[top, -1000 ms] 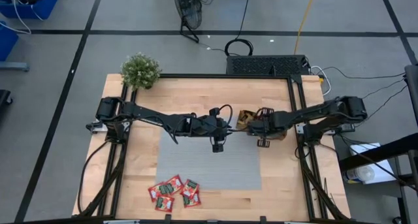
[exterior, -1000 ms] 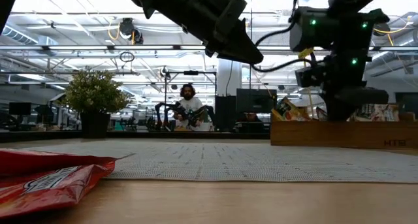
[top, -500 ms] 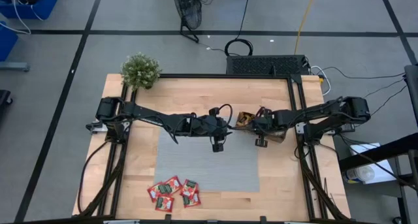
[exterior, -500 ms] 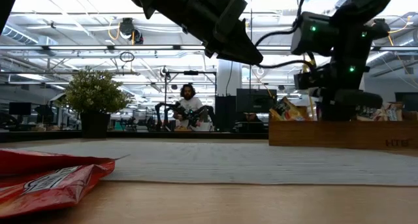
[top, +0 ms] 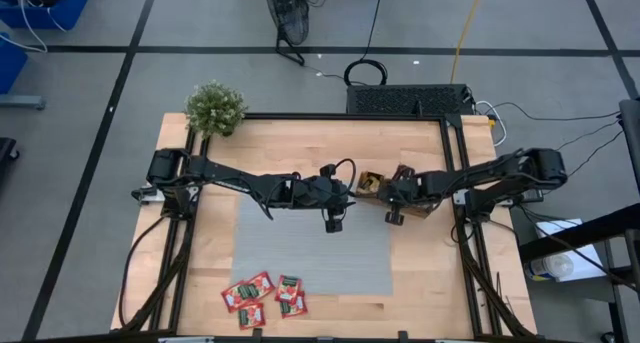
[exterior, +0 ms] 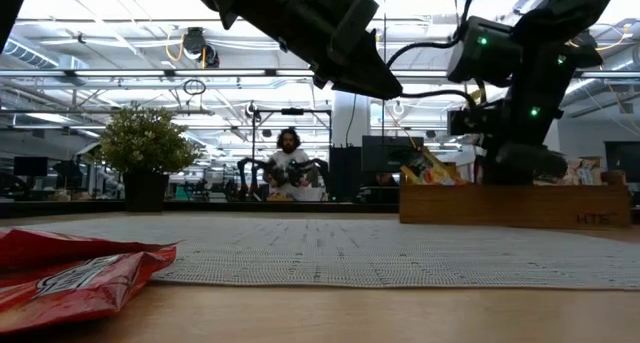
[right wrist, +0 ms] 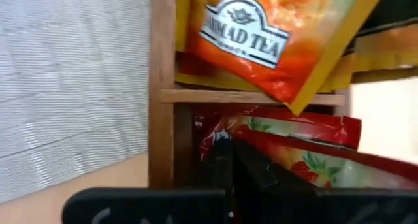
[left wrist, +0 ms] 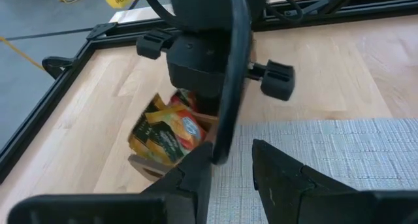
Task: Pick & Place Tea
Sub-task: Put the red tea bag into the middle section of the wooden organizer
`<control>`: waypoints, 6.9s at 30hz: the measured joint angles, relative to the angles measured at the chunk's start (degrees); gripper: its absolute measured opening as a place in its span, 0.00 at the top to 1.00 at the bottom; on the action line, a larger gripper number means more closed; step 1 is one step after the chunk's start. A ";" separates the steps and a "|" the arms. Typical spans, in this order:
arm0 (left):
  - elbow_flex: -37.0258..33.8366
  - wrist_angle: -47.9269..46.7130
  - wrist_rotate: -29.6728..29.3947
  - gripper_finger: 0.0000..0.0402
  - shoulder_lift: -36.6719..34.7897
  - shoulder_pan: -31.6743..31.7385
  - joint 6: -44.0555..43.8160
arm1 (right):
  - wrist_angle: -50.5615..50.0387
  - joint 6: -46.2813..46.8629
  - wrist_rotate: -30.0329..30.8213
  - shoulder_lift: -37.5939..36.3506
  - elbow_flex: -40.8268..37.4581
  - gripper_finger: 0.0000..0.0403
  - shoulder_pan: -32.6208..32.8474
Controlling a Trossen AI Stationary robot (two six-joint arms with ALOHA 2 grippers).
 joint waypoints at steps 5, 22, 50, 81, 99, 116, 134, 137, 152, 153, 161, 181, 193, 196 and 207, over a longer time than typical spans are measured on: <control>0.00 -0.07 0.00 0.72 0.00 0.00 -0.04 | -1.15 0.30 8.68 0.18 -0.24 1.00 2.20; 0.00 0.07 0.02 0.72 0.00 0.00 -0.24 | -0.82 0.32 15.85 -0.15 -0.26 1.00 5.52; 0.00 -2.34 -1.49 0.72 0.00 0.00 1.56 | 3.77 2.42 5.65 -20.32 -0.15 1.00 6.18; -0.02 -52.00 22.32 0.72 -3.21 -35.70 -87.04 | 70.72 -13.07 -11.33 -23.10 -25.35 0.94 11.08; -3.65 -58.11 12.39 0.65 -2.47 -50.74 -114.23 | 77.67 -16.48 -11.34 -23.12 -25.33 0.82 11.08; -13.71 -44.32 12.15 0.20 -2.88 -50.91 -101.84 | 76.24 -17.74 -11.19 -23.10 -25.33 0.81 11.08; -16.81 -42.99 2.00 0.54 -2.97 -55.57 -102.10 | 75.86 -17.93 -11.17 -23.10 -25.33 0.81 11.03; -17.29 -42.85 0.58 0.61 -2.99 -55.69 -102.35 | 75.86 -17.93 -11.17 -23.10 -25.33 0.81 11.03; -16.86 -42.60 -1.87 0.98 -3.05 -55.52 -100.73 | 75.85 -17.93 -11.16 -23.10 -25.33 0.81 11.01; -16.43 -43.18 -1.86 0.99 -2.97 -55.42 -100.14 | 75.84 -17.89 -11.16 -23.10 -25.33 0.81 11.01; -6.50 -55.57 -6.22 0.99 -3.30 -52.84 -94.15 | 75.87 -17.76 -11.14 -23.08 -25.33 0.81 11.01; 16.37 -67.50 -52.09 0.99 -3.58 -31.65 -33.90 | 76.74 -15.72 -10.85 -22.88 -25.33 0.81 10.92; 4.66 -15.53 -48.66 0.99 -2.97 -13.42 24.22 | 90.83 -8.31 -6.60 -11.69 -25.31 0.63 6.37; 1.48 -6.95 -43.99 0.99 -2.99 -11.91 29.93 | 97.49 -6.87 -7.50 -8.00 -25.21 0.54 4.07; -1.61 5.21 -34.88 1.00 -3.08 -8.05 40.02 | 92.73 -4.06 -17.31 3.96 -14.67 0.49 0.28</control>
